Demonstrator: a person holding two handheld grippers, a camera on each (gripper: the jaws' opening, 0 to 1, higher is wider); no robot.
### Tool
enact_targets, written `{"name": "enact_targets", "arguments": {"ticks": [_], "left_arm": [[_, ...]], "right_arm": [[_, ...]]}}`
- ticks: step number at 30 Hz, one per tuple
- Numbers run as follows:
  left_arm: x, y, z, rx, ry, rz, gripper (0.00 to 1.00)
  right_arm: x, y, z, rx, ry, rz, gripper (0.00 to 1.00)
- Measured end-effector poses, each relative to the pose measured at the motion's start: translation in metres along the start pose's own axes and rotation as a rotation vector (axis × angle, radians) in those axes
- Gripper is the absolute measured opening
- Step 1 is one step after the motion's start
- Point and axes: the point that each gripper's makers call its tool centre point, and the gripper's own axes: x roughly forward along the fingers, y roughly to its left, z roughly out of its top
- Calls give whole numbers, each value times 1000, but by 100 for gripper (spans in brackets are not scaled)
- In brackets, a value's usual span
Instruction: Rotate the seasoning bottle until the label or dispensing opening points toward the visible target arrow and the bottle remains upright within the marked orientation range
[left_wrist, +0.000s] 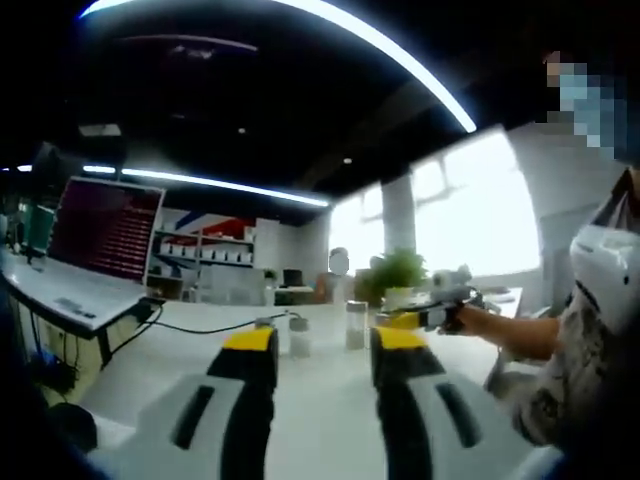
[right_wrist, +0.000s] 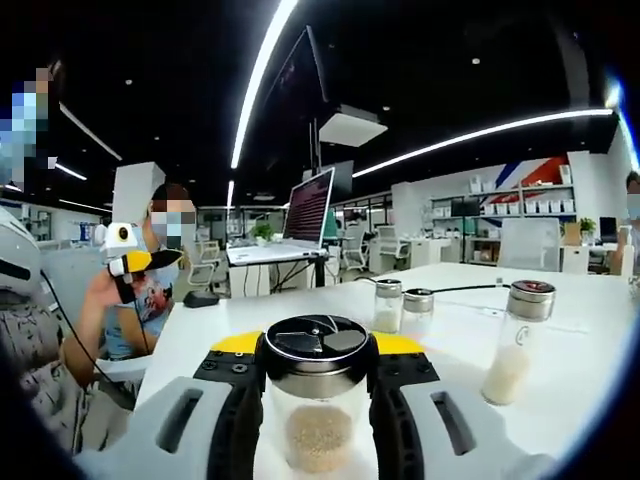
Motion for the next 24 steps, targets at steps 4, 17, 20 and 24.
{"name": "enact_targets", "arguments": {"ticks": [4, 17, 20, 24], "left_arm": [[0, -1, 1, 4, 0, -3, 39], [2, 1, -1, -1, 4, -2, 39], [1, 2, 0, -2, 1, 2, 39], [2, 0, 0, -5, -1, -2, 39]], "right_arm": [[0, 1, 0, -4, 3, 9, 39], [-1, 0, 9, 72, -99, -119, 58], [-3, -1, 17, 69, -129, -199, 55], [-8, 1, 21, 97, -175, -283, 53]]}}
